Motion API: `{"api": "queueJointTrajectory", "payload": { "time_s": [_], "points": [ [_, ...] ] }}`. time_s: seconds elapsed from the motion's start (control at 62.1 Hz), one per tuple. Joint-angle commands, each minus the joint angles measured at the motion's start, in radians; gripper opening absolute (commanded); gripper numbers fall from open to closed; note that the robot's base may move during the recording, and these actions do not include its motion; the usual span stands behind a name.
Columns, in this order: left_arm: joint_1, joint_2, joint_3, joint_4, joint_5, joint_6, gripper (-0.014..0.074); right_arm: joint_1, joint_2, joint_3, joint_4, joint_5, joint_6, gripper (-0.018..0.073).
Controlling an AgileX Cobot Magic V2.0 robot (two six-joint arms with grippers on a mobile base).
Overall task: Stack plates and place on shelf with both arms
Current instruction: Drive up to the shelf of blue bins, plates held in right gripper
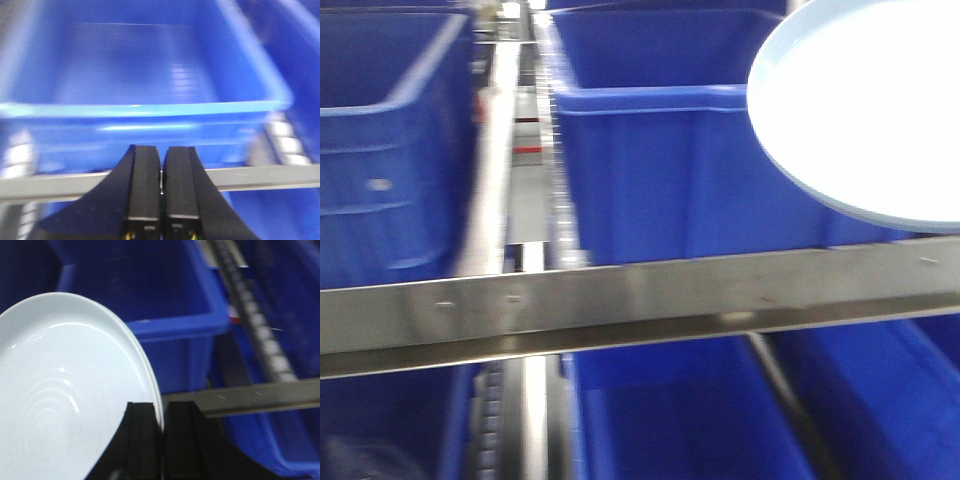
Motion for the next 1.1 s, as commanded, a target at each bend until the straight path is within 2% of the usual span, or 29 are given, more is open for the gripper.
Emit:
{"api": "queueJointTrajectory", "payload": {
  "time_s": [0.0,1.079],
  "points": [
    [-0.006,0.005,-0.028,0.008,-0.078,-0.002,0.0089,-0.004,-0.008,-0.033,-0.001,-0.095,-0.002,0.0048],
    [-0.006,0.005,-0.028,0.008,-0.078,-0.002,0.0089,-0.004,-0.008,-0.033,-0.001,-0.095,-0.002,0.0048]
  ]
}}
